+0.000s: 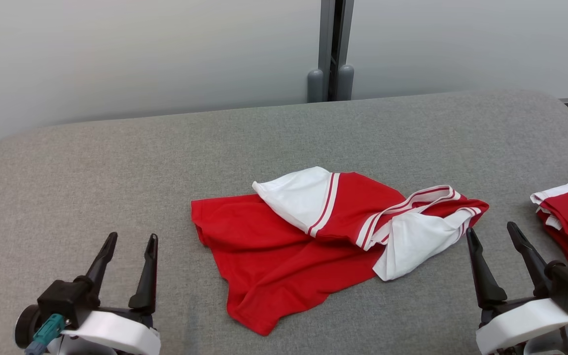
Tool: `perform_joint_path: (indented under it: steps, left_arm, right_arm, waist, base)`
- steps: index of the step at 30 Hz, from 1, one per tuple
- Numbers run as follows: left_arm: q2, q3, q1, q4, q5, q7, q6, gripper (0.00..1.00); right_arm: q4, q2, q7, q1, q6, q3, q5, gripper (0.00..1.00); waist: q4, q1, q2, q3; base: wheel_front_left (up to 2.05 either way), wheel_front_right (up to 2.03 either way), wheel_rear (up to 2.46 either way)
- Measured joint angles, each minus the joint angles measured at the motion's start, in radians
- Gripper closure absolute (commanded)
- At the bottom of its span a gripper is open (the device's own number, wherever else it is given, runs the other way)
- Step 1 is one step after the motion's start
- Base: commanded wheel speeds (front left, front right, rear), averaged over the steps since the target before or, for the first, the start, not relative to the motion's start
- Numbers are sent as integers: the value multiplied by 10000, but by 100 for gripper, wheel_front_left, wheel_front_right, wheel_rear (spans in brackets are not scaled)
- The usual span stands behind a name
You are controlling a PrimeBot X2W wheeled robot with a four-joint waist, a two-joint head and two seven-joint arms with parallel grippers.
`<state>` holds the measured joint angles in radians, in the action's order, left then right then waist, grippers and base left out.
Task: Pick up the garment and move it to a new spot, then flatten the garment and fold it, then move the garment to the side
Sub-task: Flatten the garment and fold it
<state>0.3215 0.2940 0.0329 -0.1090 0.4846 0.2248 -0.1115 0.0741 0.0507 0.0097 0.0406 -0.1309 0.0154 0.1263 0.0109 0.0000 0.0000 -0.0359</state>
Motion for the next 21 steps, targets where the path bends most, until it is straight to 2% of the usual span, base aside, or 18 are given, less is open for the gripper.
perform_joint_path:
  steps: [4,8,14,21]
  left_arm:
    - [67,276,115,128,-21,-215,153,0]
    - [71,917,415,284,-38,-907,633,0]
    - [-293,2134,520,-119,92,-2201,1310,0]
    - [-447,2744,522,-982,201,-3260,1517,0]
  right_arm:
    - [0,-4,-2,-2,0,13,82,0]
    - [-31,-6,-8,-64,-2,-6,121,0]
    - [-115,-8,-17,-198,0,-150,230,0]
    - [-226,-12,-105,-322,0,-236,209,0]
  waist:
    - [-23,0,0,-90]
    - [-26,0,0,-287]
    - [100,0,0,-668]
    - [398,0,0,-1020]
  base:
    - [0,0,0]
    - [0,0,0]
    - [0,0,0]
    - [0,0,0]
